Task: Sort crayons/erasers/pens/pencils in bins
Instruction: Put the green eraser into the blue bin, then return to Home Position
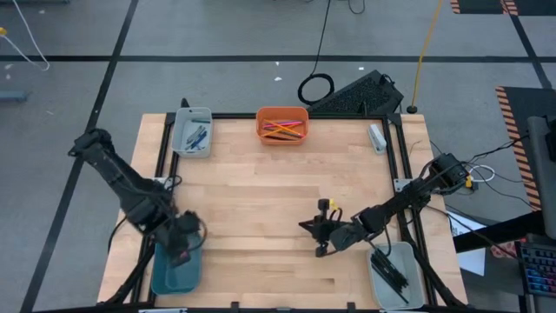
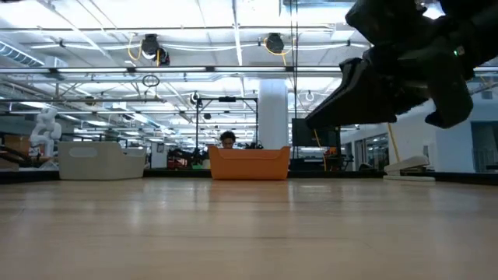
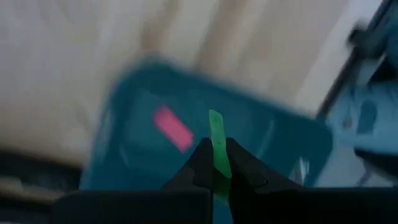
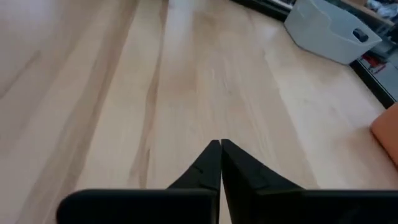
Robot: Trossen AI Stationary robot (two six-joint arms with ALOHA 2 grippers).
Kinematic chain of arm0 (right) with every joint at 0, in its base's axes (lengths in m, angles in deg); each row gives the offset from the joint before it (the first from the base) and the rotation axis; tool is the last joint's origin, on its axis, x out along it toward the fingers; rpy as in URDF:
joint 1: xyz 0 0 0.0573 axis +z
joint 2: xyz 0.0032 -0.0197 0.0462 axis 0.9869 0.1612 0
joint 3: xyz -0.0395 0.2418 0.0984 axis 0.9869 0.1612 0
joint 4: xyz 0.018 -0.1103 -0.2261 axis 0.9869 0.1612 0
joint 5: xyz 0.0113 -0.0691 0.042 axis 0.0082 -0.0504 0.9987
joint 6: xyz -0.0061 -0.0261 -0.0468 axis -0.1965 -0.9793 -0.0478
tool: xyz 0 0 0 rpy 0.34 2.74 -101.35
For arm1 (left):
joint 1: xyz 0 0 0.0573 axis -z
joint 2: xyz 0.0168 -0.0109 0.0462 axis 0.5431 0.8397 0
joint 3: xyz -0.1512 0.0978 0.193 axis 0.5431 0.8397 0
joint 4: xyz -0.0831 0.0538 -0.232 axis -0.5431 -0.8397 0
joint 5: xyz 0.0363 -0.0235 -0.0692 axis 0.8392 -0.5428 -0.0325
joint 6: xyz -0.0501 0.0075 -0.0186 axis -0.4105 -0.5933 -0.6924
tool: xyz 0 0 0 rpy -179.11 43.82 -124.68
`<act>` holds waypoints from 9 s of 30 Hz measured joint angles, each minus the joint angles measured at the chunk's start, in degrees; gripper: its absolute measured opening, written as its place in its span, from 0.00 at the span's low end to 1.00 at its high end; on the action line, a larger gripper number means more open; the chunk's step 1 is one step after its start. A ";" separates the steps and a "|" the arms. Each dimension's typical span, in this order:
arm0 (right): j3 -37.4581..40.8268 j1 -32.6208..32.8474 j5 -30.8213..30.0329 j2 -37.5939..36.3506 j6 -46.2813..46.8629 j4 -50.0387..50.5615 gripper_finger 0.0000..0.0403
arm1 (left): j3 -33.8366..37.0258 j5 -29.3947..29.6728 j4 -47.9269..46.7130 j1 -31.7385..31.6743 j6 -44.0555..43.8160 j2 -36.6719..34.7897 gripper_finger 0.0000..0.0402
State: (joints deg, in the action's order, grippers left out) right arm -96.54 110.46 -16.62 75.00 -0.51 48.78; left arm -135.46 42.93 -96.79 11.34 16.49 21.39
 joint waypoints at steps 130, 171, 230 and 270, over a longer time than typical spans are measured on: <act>29.02 -5.68 11.85 -41.18 -7.32 -17.73 0.00 | -4.36 2.41 -5.75 12.54 5.50 19.02 0.58; 29.02 -5.64 12.01 -41.16 -7.58 -17.72 0.00 | -0.15 0.80 -1.54 11.56 -0.69 16.60 0.46; 36.91 -18.39 18.39 -79.63 -5.07 14.78 0.00 | 46.16 -5.32 72.82 -56.06 69.79 -45.78 0.01; 40.00 -37.23 27.92 -96.54 -4.35 21.60 0.00 | 54.99 -0.92 64.75 -60.40 68.40 -68.24 0.02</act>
State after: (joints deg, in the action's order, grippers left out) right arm -56.54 73.23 11.29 -21.54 -4.86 70.38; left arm -80.47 42.01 -32.05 -49.06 84.89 -46.85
